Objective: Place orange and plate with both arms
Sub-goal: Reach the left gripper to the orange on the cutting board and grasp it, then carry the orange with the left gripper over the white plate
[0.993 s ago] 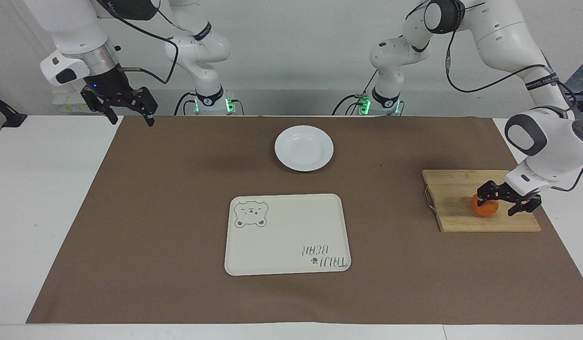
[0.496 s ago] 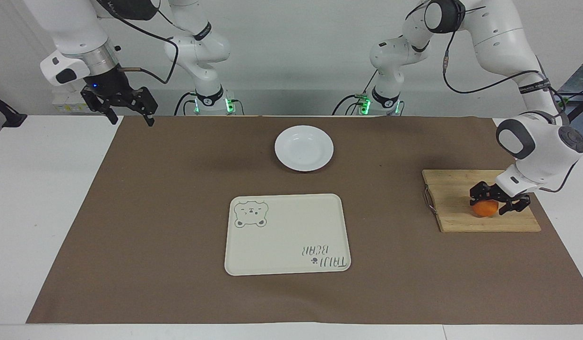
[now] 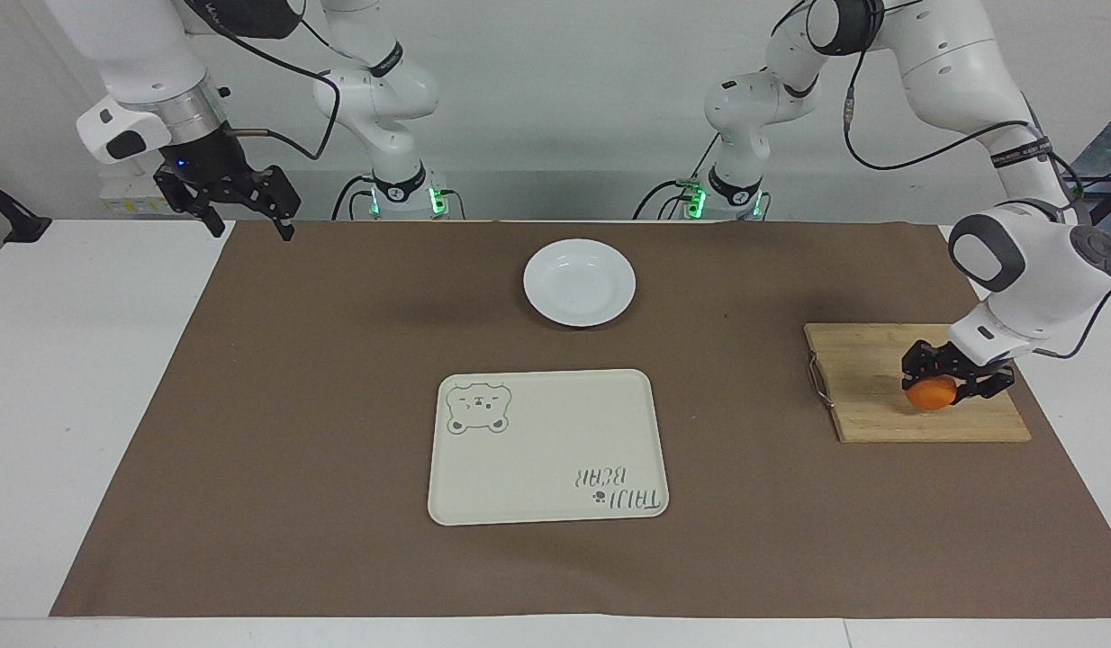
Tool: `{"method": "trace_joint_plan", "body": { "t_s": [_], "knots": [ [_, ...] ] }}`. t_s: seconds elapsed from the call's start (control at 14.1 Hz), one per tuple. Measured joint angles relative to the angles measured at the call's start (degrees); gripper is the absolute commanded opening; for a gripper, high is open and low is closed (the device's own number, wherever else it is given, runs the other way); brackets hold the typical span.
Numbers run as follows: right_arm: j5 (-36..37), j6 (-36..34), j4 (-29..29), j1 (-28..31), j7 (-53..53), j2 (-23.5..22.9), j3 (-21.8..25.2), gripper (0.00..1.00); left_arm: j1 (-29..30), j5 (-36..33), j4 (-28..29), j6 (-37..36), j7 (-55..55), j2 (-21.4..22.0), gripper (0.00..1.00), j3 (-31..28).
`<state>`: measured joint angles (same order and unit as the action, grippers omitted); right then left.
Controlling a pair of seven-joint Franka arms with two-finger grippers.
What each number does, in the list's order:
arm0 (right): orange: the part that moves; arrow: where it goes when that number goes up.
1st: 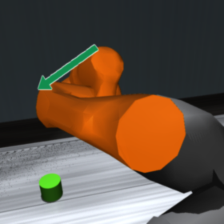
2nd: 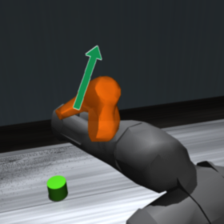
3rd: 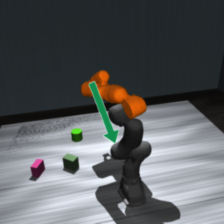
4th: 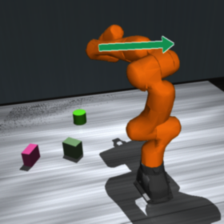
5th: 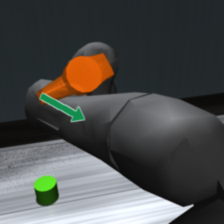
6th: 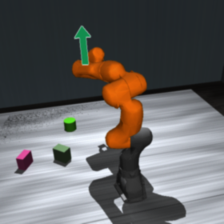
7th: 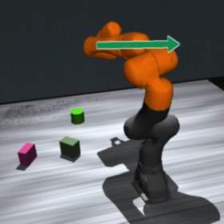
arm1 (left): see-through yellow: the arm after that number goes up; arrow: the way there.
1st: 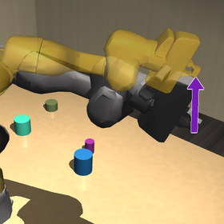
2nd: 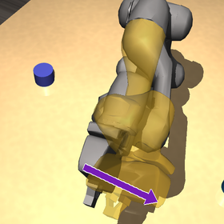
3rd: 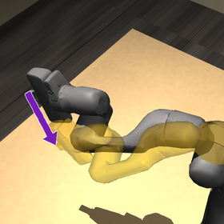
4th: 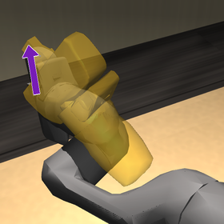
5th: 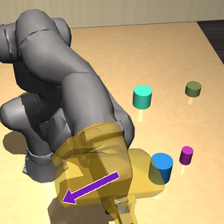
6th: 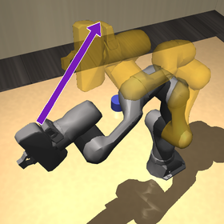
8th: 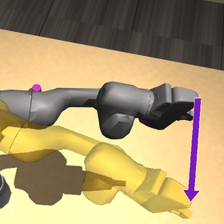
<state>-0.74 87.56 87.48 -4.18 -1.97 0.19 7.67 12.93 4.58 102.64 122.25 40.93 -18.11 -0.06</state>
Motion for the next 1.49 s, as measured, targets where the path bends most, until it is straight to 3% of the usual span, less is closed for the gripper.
{"method": "trace_joint_plan", "body": {
  "t_s": [0.43,1.06,1.21,1.49],
  "knots": [
    [0.0,0.0,0.0,0.0,0.0,0.0,0.0,1.0,-10.6,0.0,0.7,-12.4,-13.3,10.5,0.0,0.9],
    [0.0,0.0,0.0,0.0,0.0,0.0,0.0,1.0,-35.6,0.7,10.1,-13.0,-44.1,16.4,0.0,1.4],
    [0.0,0.0,0.0,0.0,0.0,0.0,0.0,1.0,-42.9,1.5,12.7,-11.4,-50.7,17.5,0.0,1.5],
    [0.1,0.0,0.0,0.8,-0.2,0.0,1.5,1.0,-54.8,3.5,19.7,0.9,-61.6,17.1,0.0,1.6]
  ]
}}
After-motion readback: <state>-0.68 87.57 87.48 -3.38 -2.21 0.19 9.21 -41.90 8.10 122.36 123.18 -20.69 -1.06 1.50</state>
